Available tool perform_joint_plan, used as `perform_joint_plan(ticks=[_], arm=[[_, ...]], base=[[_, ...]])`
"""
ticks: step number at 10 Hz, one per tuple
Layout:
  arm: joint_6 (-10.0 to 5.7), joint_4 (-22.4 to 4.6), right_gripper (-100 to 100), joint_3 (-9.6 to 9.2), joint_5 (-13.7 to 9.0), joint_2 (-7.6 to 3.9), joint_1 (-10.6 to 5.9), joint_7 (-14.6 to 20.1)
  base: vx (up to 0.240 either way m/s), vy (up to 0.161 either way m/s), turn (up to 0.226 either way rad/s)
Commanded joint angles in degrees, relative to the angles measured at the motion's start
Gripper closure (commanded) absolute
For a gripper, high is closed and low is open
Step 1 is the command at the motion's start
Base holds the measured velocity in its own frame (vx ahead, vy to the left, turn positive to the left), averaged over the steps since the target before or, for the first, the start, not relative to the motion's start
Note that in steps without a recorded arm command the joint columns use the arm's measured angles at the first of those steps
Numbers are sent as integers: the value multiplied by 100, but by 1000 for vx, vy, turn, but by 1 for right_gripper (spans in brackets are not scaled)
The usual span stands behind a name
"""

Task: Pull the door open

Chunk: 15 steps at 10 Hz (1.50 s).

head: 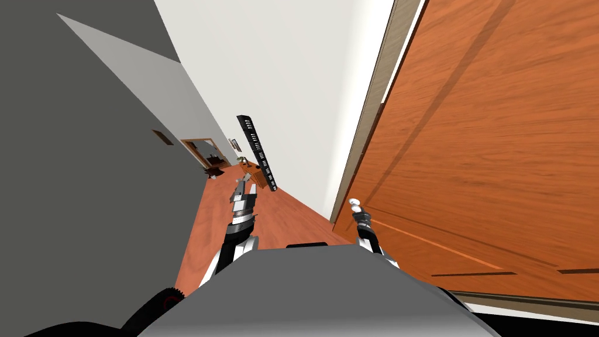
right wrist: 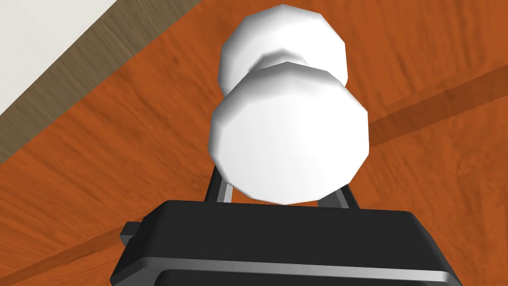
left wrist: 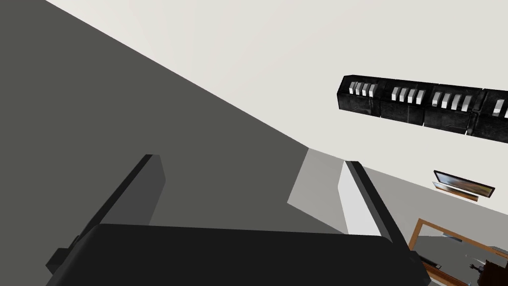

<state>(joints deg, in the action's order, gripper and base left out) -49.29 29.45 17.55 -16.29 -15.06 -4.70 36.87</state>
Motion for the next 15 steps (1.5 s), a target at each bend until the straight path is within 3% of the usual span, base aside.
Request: perform_joint_plan(ticks=[1, 5, 7, 15], arm=[[-78, -24, 100, -14, -9, -10, -89, 168], [-68, -28, 100, -2, -115, -21, -84, 813], [-68, -28, 100, -2, -115, -21, -84, 842], [-50, -35, 100, 21, -312, -40, -75, 2026]], base=[[-25, -3, 34], [-32, -3, 51], [-19, 2, 21], [-34, -2, 57]])
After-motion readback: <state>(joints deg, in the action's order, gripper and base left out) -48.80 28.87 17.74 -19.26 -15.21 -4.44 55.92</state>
